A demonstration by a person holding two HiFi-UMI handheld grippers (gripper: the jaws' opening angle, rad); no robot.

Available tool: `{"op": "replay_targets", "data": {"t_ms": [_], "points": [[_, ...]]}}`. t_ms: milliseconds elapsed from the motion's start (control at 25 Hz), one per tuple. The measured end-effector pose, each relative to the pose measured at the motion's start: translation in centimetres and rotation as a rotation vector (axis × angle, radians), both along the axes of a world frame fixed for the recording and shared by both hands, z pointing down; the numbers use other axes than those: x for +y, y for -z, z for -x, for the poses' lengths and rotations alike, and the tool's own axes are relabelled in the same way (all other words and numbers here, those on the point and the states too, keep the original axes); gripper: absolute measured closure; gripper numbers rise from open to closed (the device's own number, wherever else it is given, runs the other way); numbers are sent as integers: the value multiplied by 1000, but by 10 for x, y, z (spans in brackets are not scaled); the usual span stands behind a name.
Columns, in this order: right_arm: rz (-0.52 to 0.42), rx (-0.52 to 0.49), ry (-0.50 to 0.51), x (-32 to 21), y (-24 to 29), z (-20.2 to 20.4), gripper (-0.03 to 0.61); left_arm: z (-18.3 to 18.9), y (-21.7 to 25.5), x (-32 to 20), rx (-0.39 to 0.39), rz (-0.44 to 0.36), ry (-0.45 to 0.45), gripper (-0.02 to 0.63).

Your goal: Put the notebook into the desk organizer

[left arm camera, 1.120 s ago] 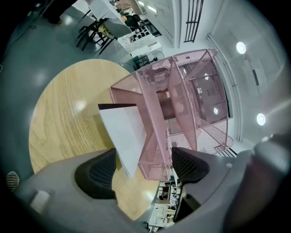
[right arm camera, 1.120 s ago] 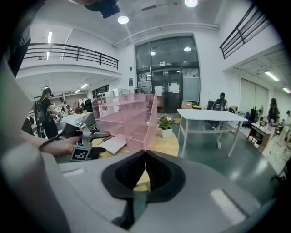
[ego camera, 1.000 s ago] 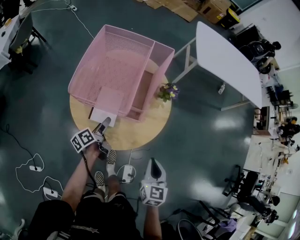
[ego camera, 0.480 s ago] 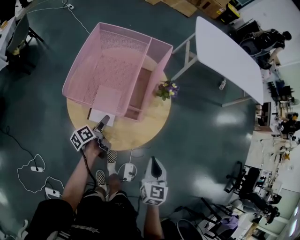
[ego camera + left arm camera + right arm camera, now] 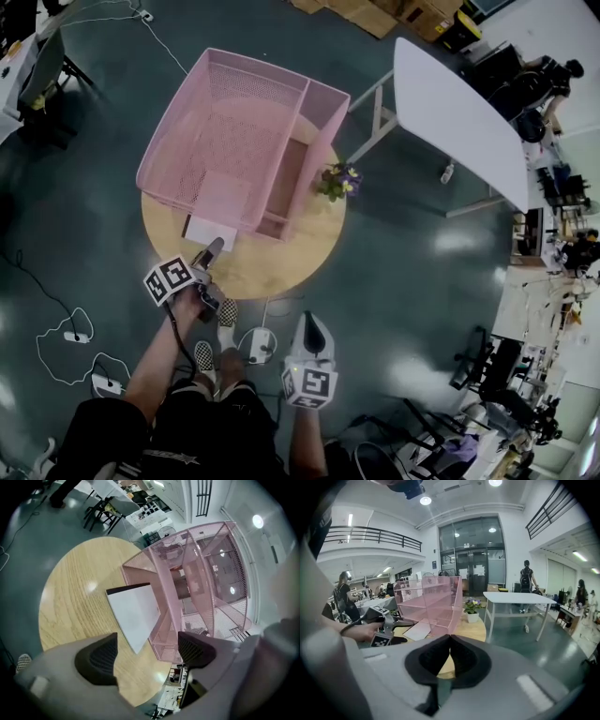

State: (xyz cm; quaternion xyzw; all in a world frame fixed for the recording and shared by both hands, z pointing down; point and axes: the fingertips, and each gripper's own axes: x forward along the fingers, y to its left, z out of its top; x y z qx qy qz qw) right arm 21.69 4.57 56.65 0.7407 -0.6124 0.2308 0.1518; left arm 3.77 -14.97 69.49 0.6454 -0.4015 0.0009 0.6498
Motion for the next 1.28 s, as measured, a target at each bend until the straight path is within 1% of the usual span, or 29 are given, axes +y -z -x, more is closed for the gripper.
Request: {"op": "replay_targets", "data": {"t_ms": [120, 240, 360, 480, 560, 600, 640, 800, 880, 960, 1040, 1120, 1200, 1280], "points": [[-20, 1, 10, -2, 10, 6, 572, 7, 22, 10, -32, -73, -48, 221], [-54, 12, 27, -4, 22, 16, 572, 17, 53, 16, -71, -172, -90, 222], [-87, 21, 44, -2, 36, 30, 572, 31, 88, 23, -108, -283, -127, 224], [-120, 27, 58, 4, 55, 44, 572, 48, 126, 34, -189, -419, -174, 229], [-147, 33, 68, 7, 68, 55, 572, 57, 155, 43, -241, -517, -202, 261], [-163, 37, 75, 8, 75, 60, 572, 61, 169, 48, -266, -566, -213, 297], [-179, 41, 82, 9, 82, 66, 572, 66, 184, 53, -287, -614, -222, 316], [-237, 57, 108, 19, 113, 88, 572, 84, 239, 80, -354, -784, -252, 355], [-263, 63, 119, 24, 126, 98, 572, 94, 261, 93, -390, -856, -261, 386], [-288, 67, 130, 32, 138, 110, 572, 103, 279, 109, -414, -914, -272, 421], [-312, 71, 143, 42, 148, 123, 572, 113, 294, 127, -443, -966, -280, 438], [-329, 75, 154, 53, 156, 135, 572, 124, 306, 146, -492, -1023, -288, 473], [-342, 78, 159, 66, 163, 146, 572, 134, 317, 164, -541, -1077, -302, 489], [-353, 80, 164, 79, 168, 156, 572, 143, 324, 182, -569, -1108, -318, 505]]}}
